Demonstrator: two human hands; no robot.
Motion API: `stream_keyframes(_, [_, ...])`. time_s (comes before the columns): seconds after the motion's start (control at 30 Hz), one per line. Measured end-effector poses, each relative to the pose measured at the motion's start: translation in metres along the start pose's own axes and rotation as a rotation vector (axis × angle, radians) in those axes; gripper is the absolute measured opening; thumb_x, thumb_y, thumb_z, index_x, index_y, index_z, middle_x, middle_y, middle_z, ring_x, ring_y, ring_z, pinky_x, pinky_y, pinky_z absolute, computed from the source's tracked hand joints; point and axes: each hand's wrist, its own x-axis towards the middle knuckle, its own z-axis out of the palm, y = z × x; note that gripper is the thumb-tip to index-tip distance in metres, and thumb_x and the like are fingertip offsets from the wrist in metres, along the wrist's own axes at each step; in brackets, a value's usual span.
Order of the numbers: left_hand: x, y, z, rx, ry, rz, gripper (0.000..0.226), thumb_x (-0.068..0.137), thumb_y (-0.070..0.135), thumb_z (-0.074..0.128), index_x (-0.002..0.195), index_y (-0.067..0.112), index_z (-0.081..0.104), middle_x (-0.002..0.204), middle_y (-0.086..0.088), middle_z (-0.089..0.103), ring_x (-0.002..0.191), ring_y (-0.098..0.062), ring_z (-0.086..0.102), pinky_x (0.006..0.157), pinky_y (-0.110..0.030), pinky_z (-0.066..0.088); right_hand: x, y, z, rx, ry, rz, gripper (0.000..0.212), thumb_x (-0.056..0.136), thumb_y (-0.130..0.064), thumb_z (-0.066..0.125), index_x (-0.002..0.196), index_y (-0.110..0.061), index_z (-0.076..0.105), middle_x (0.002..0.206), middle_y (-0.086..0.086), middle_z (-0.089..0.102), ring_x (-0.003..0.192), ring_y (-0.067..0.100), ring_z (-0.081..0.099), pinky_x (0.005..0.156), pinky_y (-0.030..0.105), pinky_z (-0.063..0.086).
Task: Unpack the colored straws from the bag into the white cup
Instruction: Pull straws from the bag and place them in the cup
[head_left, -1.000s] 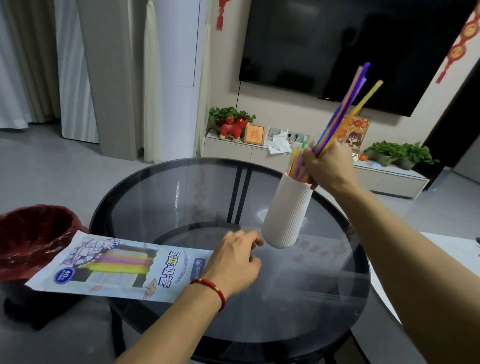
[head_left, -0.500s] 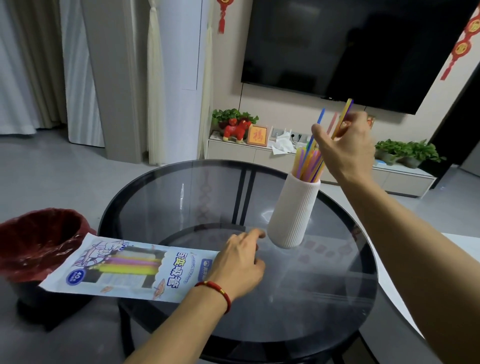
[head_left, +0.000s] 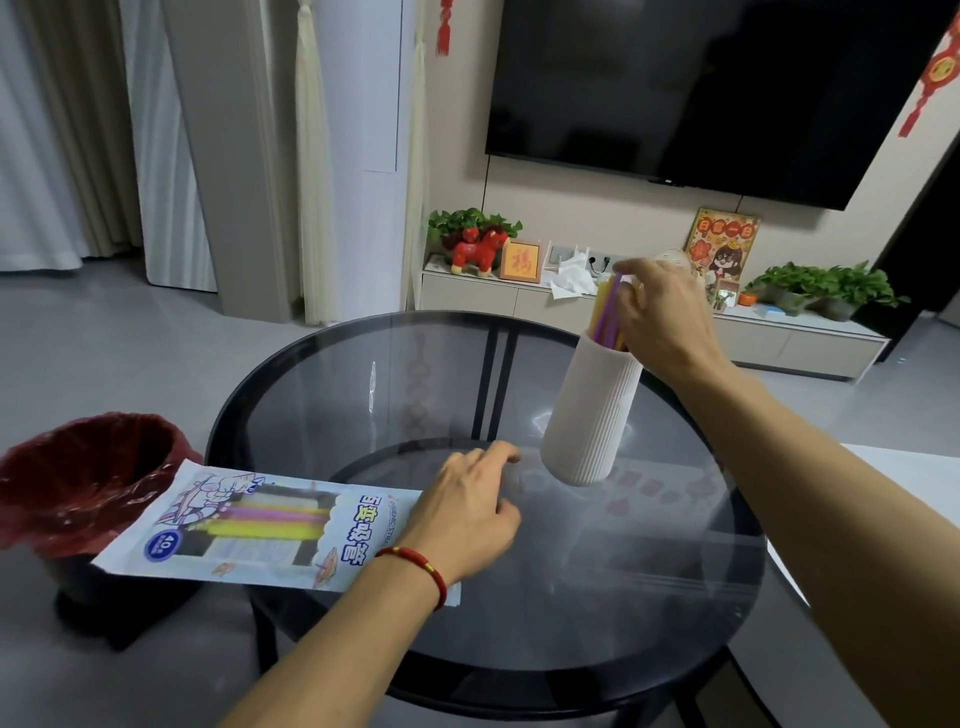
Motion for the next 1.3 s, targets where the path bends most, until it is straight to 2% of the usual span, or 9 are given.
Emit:
stream_keyframes(0.07, [-0.002, -0.007, -0.007, 0.042, -0.045, -0.008, 0.054, 0.087, 0.028, 0.055, 0.139, 0.029, 0.04, 0.126, 0.003, 0.052, 0.123, -0.019, 0.041, 0.097, -0.039, 0.046, -0.005, -0.001, -0.005, 0.019, 0.06, -0.057, 0.035, 0.103, -0.015, 0.051, 0.135, -0.005, 0.064, 0.141, 0.017, 0.063, 0.131, 0.035, 0.053, 0.106, 0.045, 0.04])
stream_keyframes(0.2, [-0.013, -0.029, -0.012, 0.38, -0.323, -0.02, 0.114, 0.066, 0.073, 0.057, 0.157, 0.028, 0.003, 0.158, -0.008, 0.023, 0.147, -0.027, 0.014, 0.119, -0.057, 0.019, -0.045, -0.014, -0.011, 0.14, 0.217, -0.237, 0.022, 0.098, -0.009, 0.053, 0.112, -0.004, 0.068, 0.113, 0.014, 0.068, 0.103, 0.027, 0.061, 0.087, 0.032, 0.044])
stream_keyframes(0.33, [-0.026, -0.06, -0.009, 0.613, -0.551, -0.066, 0.148, 0.05, 0.091, 0.06, 0.147, 0.032, -0.035, 0.165, -0.012, -0.02, 0.151, -0.033, -0.023, 0.114, -0.07, -0.009, -0.131, -0.026, 0.02, 0.307, -0.324, -0.075, 0.016, 0.099, -0.02, 0.059, 0.107, -0.016, 0.072, 0.103, -0.001, 0.072, 0.083, 0.014, 0.067, 0.077, 0.037, 0.06])
stream_keyframes(0.5, [-0.015, -0.062, -0.021, 0.637, -0.494, 0.014, 0.134, 0.058, 0.074, 0.065, 0.156, 0.024, -0.012, 0.149, -0.009, 0.031, 0.143, -0.03, 0.028, 0.119, -0.064, 0.003, -0.194, -0.032, 0.065, 0.431, -0.7, 0.226, 0.024, 0.105, -0.036, 0.052, 0.105, -0.018, 0.068, 0.094, -0.003, 0.07, 0.073, 0.013, 0.065, 0.068, 0.026, 0.055])
stream_keyframes(0.63, [-0.015, -0.042, -0.015, 0.767, -0.371, 0.163, 0.118, 0.059, 0.068, 0.064, 0.152, 0.012, 0.018, 0.129, -0.007, 0.039, 0.119, -0.029, 0.044, 0.11, -0.055, 0.03, -0.205, -0.041, 0.078, 0.711, -0.734, 0.558, 0.038, 0.106, -0.043, 0.044, 0.1, -0.012, 0.064, 0.094, 0.01, 0.068, 0.056, 0.018, 0.061, 0.042, 0.025, 0.046])
stream_keyframes(0.73, [-0.015, -0.02, -0.012, 0.793, -0.3, 0.218, 0.108, 0.059, 0.062, 0.066, 0.145, 0.01, 0.026, 0.121, -0.007, 0.04, 0.11, -0.028, 0.045, 0.095, -0.05, 0.039, -0.203, -0.045, 0.08, 0.896, -0.77, 0.748, 0.047, 0.107, -0.047, 0.035, 0.099, -0.015, 0.068, 0.086, 0.011, 0.069, 0.054, 0.022, 0.062, 0.042, 0.027, 0.047])
stream_keyframes(0.93, [-0.012, 0.023, -0.018, 1.126, -0.221, 0.304, 0.105, 0.071, 0.037, 0.075, 0.151, -0.001, 0.019, 0.131, -0.016, 0.035, 0.117, -0.032, 0.039, 0.102, -0.065, 0.032, -0.198, -0.048, 0.078, 1.095, -0.819, 0.947, 0.036, 0.099, -0.042, 0.046, 0.097, -0.018, 0.073, 0.071, 0.009, 0.078, 0.053, 0.022, 0.064, 0.043, 0.026, 0.045])
stream_keyframes(1.07, [-0.001, 0.034, -0.024, 1.323, -0.257, 0.376, 0.078, 0.088, 0.021, 0.062, 0.151, -0.002, 0.02, 0.134, -0.018, 0.036, 0.12, -0.034, 0.038, 0.105, -0.077, 0.022, -0.201, -0.048, 0.082, 1.324, -0.849, 0.974, 0.033, 0.103, -0.033, 0.046, 0.092, -0.014, 0.07, 0.081, 0.012, 0.076, 0.061, 0.02, 0.066, 0.047, 0.028, 0.046])
stream_keyframes(1.3, [0.009, 0.032, -0.04, 1.408, -0.255, 0.471, 0.099, 0.081, 0.029, 0.071, 0.154, 0.0, 0.012, 0.138, -0.02, 0.032, 0.123, -0.035, 0.036, 0.105, -0.078, 0.02, -0.196, -0.043, 0.086, 1.566, -0.834, 1.048, 0.022, 0.096, -0.026, 0.068, 0.091, -0.011, 0.083, 0.098, 0.008, 0.082, 0.079, 0.017, 0.078, 0.063, 0.026, 0.06])
